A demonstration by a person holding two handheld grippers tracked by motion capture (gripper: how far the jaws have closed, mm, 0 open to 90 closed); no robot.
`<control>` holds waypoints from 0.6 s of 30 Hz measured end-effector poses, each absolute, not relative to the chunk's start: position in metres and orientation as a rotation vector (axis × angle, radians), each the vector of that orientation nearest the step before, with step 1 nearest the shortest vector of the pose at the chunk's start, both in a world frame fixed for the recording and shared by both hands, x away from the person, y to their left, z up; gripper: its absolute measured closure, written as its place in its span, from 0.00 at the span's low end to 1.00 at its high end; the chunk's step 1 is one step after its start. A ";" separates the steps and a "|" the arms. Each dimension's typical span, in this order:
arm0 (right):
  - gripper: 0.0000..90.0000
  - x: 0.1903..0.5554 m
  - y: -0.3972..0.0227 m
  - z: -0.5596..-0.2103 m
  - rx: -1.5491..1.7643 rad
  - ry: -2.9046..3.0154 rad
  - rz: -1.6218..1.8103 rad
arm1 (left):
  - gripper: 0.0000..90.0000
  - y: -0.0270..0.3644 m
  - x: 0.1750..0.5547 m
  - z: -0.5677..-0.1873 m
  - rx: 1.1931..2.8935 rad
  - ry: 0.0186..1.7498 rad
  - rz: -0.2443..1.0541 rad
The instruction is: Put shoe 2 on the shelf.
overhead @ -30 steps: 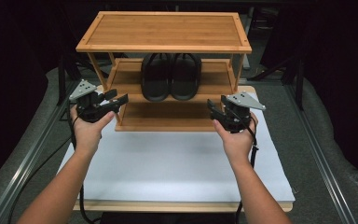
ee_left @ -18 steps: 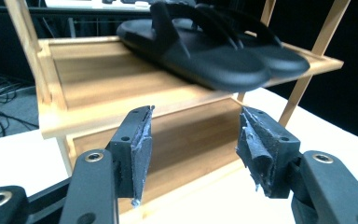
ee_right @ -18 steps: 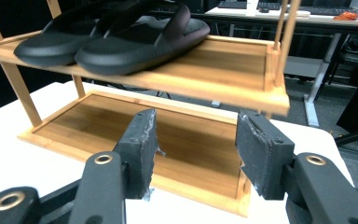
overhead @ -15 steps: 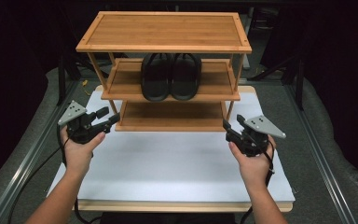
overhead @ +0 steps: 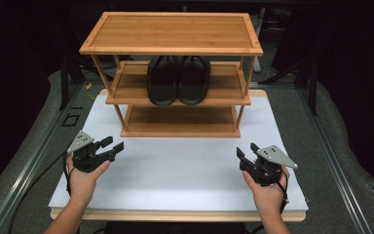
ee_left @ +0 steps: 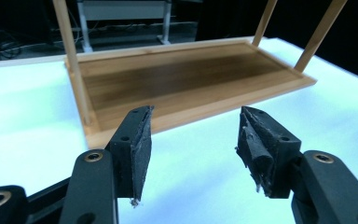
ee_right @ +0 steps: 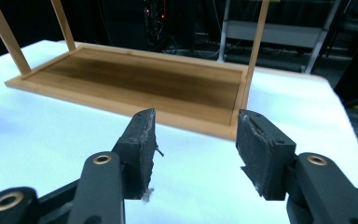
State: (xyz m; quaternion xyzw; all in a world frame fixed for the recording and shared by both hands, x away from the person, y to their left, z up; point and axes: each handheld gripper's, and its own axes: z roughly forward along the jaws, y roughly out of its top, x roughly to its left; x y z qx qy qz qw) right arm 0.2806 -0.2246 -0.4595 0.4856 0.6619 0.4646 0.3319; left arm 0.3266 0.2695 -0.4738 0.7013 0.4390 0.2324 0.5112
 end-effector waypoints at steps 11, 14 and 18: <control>0.48 0.286 -0.222 -0.503 1.303 1.794 1.159 | 0.48 0.270 0.326 -0.510 1.740 1.073 0.516; 0.46 0.288 -0.218 -0.510 1.287 1.822 1.129 | 0.48 0.271 0.327 -0.514 1.743 1.079 0.517; 0.46 0.291 -0.215 -0.514 1.293 1.846 1.125 | 0.48 0.269 0.329 -0.520 1.759 1.097 0.516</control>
